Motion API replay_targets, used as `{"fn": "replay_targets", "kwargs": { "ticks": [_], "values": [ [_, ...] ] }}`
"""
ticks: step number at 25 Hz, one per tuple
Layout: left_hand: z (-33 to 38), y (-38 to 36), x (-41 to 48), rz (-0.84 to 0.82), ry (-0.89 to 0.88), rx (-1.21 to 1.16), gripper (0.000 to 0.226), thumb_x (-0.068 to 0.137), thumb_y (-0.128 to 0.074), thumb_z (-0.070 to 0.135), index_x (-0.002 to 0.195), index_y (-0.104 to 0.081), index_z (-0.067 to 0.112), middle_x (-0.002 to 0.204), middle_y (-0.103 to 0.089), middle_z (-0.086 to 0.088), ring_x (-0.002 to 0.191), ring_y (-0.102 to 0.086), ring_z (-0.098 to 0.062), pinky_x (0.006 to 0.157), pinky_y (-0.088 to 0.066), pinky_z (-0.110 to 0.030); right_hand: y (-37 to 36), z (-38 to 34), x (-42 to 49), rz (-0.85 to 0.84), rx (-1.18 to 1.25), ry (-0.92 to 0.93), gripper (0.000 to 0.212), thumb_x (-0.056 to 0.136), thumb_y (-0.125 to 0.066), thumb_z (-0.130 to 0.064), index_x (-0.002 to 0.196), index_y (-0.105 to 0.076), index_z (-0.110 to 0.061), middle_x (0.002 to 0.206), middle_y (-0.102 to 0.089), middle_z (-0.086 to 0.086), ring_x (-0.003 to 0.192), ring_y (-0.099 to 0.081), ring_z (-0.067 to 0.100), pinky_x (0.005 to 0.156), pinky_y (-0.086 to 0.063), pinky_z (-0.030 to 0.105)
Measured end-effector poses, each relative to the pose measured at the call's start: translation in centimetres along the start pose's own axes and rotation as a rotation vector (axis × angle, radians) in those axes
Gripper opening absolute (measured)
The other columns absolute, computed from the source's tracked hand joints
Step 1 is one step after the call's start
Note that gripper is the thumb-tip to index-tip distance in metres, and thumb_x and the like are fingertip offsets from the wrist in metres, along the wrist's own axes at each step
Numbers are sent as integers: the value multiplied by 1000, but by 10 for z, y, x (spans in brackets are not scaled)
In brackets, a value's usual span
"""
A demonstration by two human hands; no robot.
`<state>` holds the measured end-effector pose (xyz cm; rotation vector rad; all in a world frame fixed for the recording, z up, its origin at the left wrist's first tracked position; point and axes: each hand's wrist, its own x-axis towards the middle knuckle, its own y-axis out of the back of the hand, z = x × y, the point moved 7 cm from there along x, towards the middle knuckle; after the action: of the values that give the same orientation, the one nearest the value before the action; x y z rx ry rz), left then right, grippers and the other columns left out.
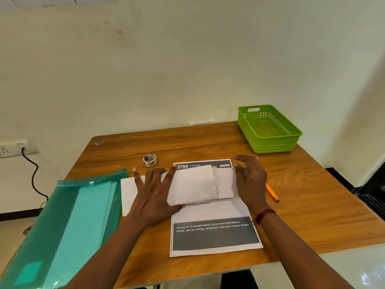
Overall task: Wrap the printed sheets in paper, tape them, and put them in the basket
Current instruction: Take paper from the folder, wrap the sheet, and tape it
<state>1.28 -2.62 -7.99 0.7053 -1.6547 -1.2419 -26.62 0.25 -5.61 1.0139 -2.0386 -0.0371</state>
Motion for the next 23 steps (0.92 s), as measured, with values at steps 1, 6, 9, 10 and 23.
{"fn": "replay_targets", "kwargs": {
  "ticks": [1, 6, 9, 10, 23],
  "values": [
    [-4, 0, -1, 8, 20, -8, 112, 64, -37, 92, 152, -22, 25, 136, -44, -10, 129, -35, -31, 111, -4, -74, 11, 9, -3, 94, 30, -79, 15, 94, -60, -10, 108, -66, -11, 110, -67, 7, 102, -60, 20, 92, -51, 45],
    [-16, 2, -1, 32, 108, -50, 111, 62, -49, 88, 151, -19, 27, 138, -41, -12, 133, -36, -35, 110, -4, -74, 3, 44, -38, 116, 423, -636, 18, 92, -66, -19, 110, -62, -19, 106, -66, 0, 93, -63, 6, 83, -56, 31],
    [-13, 4, 2, 21, 107, -36, 112, 62, -50, 87, 152, -17, 27, 140, -40, -12, 134, -34, -35, 111, -2, -74, -10, 50, -46, 122, 681, -779, 17, 90, -68, -13, 104, -61, -20, 97, -69, 6, 86, -67, 19, 66, -61, 29],
    [-12, 3, 2, 16, 98, -22, 112, 63, -49, 87, 152, -17, 27, 140, -40, -12, 134, -33, -35, 110, -1, -74, -11, 50, -46, 118, 698, -776, 17, 90, -68, -11, 103, -62, -18, 95, -71, 7, 84, -68, 20, 61, -60, 26],
    [36, 8, 24, 65, 20, -50, 115, 60, -55, 85, 152, -24, 23, 134, -46, -13, 128, -35, -32, 108, 5, -69, -13, 39, -52, -25, 762, -749, 43, 100, -44, -44, 92, -77, -17, 106, -74, 1, 103, -67, 19, 89, -49, 39]
  ]
}}
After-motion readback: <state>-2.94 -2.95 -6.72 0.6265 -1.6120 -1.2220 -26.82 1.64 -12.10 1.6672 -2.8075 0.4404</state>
